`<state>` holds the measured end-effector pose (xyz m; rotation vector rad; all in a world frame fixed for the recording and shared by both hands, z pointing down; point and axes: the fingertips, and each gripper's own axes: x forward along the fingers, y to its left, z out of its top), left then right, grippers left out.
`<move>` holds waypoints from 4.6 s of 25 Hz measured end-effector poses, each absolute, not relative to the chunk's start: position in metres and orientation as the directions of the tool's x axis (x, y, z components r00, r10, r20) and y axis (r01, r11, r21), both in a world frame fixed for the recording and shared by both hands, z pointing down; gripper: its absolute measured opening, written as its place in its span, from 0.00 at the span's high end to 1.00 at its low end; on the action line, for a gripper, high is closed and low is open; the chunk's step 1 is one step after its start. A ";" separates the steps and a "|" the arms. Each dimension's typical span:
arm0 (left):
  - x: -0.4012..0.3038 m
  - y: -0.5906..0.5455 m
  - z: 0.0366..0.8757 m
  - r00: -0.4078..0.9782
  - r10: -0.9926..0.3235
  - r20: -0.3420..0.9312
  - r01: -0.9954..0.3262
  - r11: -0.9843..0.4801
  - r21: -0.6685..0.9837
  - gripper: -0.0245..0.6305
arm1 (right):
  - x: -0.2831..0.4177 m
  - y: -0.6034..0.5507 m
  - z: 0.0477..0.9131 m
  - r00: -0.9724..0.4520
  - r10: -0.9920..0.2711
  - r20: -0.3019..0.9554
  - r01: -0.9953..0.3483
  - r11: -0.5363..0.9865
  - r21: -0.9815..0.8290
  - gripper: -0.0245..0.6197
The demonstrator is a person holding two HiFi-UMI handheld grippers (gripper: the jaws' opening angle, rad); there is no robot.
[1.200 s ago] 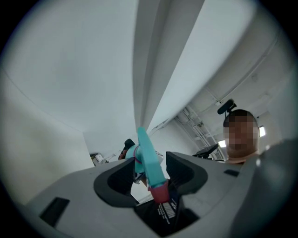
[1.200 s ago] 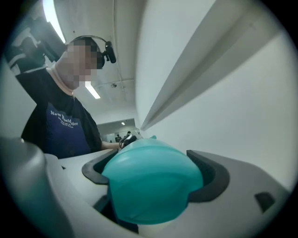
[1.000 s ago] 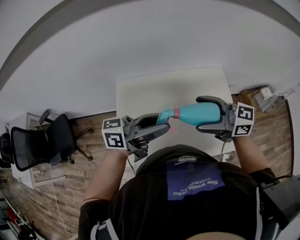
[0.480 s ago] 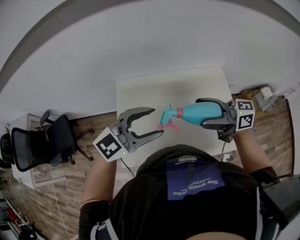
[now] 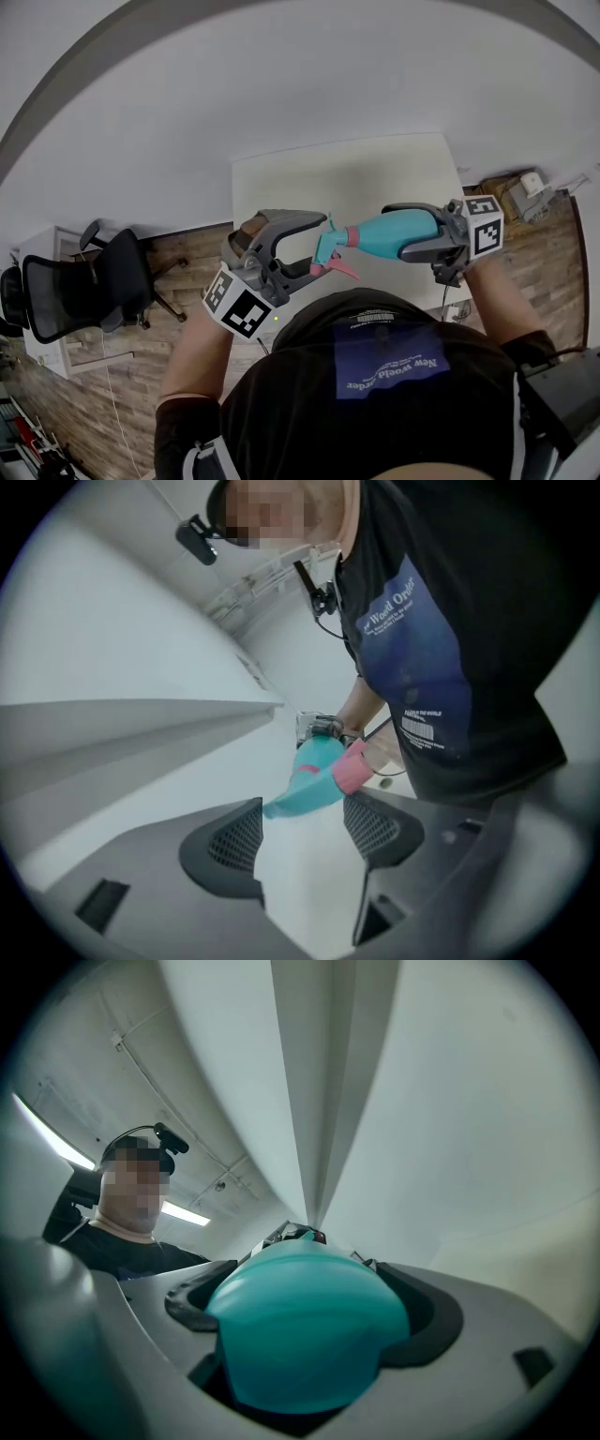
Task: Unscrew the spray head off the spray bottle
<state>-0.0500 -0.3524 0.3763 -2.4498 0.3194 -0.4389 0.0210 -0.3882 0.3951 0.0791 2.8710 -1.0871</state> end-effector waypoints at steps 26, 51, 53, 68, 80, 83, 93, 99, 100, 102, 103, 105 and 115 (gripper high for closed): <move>-0.030 -0.336 0.371 0.961 -0.164 0.223 -0.064 -0.916 -0.396 0.75 | 0.011 -0.376 0.394 -0.997 0.071 -0.025 0.071 0.779 -0.623 0.25; -0.044 -0.366 0.379 0.995 -0.049 -0.084 0.043 -0.557 0.829 0.75 | 0.005 -0.356 0.365 -0.978 -0.090 0.188 -0.069 0.991 0.116 0.25; -0.046 -0.367 0.376 0.997 -0.058 -0.057 0.010 -0.609 0.793 0.75 | 0.006 -0.359 0.367 -0.985 -0.084 0.152 -0.082 0.996 0.022 0.25; -0.056 -0.367 0.353 0.991 -0.111 -0.070 -0.043 -0.782 0.621 0.66 | 0.032 -0.379 0.364 -0.990 -0.134 -0.039 -0.125 0.975 -0.186 0.25; -0.097 -0.364 0.358 0.940 -0.255 0.226 -0.291 -0.946 0.140 0.66 | 0.035 -0.387 0.367 -0.990 -0.136 -0.039 -0.123 0.964 -0.237 0.25; -0.088 -0.364 0.346 0.924 -0.270 0.270 -0.276 -0.961 -0.017 0.66 | 0.028 -0.383 0.369 -0.993 -0.112 -0.025 -0.102 0.964 -0.247 0.25; -0.033 -0.341 0.378 0.908 -0.163 0.385 -0.034 -0.947 -0.320 0.66 | 0.013 -0.369 0.376 -1.000 -0.030 0.009 -0.031 0.961 -0.275 0.25; -0.028 -0.337 0.379 0.916 -0.137 0.378 -0.010 -0.948 -0.319 0.66 | 0.010 -0.366 0.379 -1.000 -0.007 0.018 -0.011 0.958 -0.288 0.25; -0.027 -0.336 0.379 0.918 -0.132 0.375 -0.007 -0.948 -0.318 0.68 | 0.010 -0.366 0.380 -1.000 -0.004 0.018 -0.009 0.957 -0.291 0.25; -0.027 -0.335 0.379 0.920 -0.128 0.372 -0.007 -0.950 -0.312 0.73 | 0.010 -0.366 0.380 -1.000 -0.002 0.020 -0.008 0.956 -0.292 0.25; -0.027 -0.335 0.380 0.920 -0.127 0.371 -0.008 -0.952 -0.305 0.73 | 0.010 -0.366 0.380 -1.000 -0.001 0.022 -0.008 0.957 -0.289 0.25; -0.028 -0.334 0.381 0.923 -0.122 0.365 -0.015 -0.959 -0.283 0.74 | 0.009 -0.366 0.381 -1.000 0.001 0.026 -0.007 0.959 -0.284 0.25; -0.034 -0.341 0.363 0.975 -0.038 0.217 -0.048 -0.998 0.044 0.74 | 0.007 -0.363 0.371 -1.000 0.005 0.024 0.000 0.976 -0.216 0.25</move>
